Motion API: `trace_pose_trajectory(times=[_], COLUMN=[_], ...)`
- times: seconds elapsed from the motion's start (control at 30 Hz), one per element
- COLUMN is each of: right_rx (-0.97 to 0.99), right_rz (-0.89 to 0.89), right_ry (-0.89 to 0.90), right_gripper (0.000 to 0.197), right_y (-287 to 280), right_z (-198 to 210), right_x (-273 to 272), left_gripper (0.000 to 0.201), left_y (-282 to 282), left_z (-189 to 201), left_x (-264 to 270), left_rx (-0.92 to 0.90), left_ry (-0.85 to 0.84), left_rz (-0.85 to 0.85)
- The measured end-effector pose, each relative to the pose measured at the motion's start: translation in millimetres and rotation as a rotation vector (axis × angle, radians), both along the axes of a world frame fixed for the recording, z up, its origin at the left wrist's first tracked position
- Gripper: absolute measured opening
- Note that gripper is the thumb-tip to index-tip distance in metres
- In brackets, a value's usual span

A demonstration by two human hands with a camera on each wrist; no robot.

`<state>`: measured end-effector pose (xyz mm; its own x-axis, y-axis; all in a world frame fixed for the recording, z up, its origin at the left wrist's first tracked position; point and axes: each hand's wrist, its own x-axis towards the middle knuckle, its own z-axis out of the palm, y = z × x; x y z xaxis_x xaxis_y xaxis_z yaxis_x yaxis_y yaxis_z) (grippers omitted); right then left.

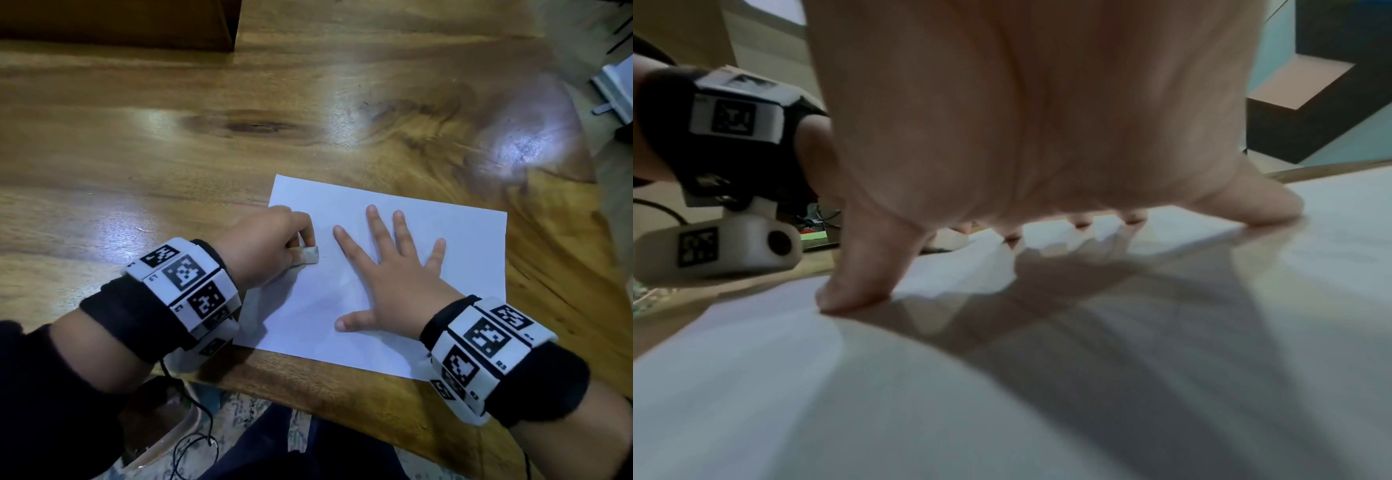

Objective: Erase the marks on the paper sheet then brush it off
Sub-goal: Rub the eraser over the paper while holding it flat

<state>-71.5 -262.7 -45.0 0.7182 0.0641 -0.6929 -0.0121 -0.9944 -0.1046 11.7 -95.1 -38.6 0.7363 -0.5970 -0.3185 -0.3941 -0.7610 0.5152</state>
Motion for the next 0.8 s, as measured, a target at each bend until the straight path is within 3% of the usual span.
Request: trace_pose_trajectory(times=[0.1, 0.2, 0.33, 0.4, 0.57, 0.67, 0.8], right_rx=[-0.002, 0.006, 0.015, 0.014, 0.011, 0.017, 0.023], right_rz=[-0.019, -0.028, -0.033, -0.031, -0.04, -0.039, -0.042], right_ry=[0.015, 0.03, 0.022, 0.017, 0.01, 0.012, 0.01], right_gripper=[0.121, 0.121, 0.121, 0.121, 0.122, 0.121, 0.122], right_y=[1.5, 2.4, 2.0, 2.3, 2.5, 2.3, 1.7], right_z=[1.9, 3.1, 1.8, 2.0, 1.3, 1.5, 1.4], right_x=[2.1, 3.4, 3.9, 3.4, 3.0, 3.2, 2.7], left_gripper=[0.015, 0.02, 0.014, 0.009, 0.012, 0.022, 0.007], left_y=[-0.1, 9.7, 32.7, 32.3, 11.8, 28.7, 36.7], left_z=[4.4, 2.3, 2.2, 2.7, -1.1, -1.5, 7.2], left_x=[5.0, -4.4, -26.4, -21.6, -1.1, -17.1, -22.5], left_rx=[-0.036, -0.045, -0.004, 0.032, -0.064, -0.08, 0.102], left_ry=[-0.096, -0.114, 0.104, 0.128, -0.164, -0.053, 0.154], left_rz=[0.063, -0.013, -0.153, -0.134, 0.032, -0.038, -0.174])
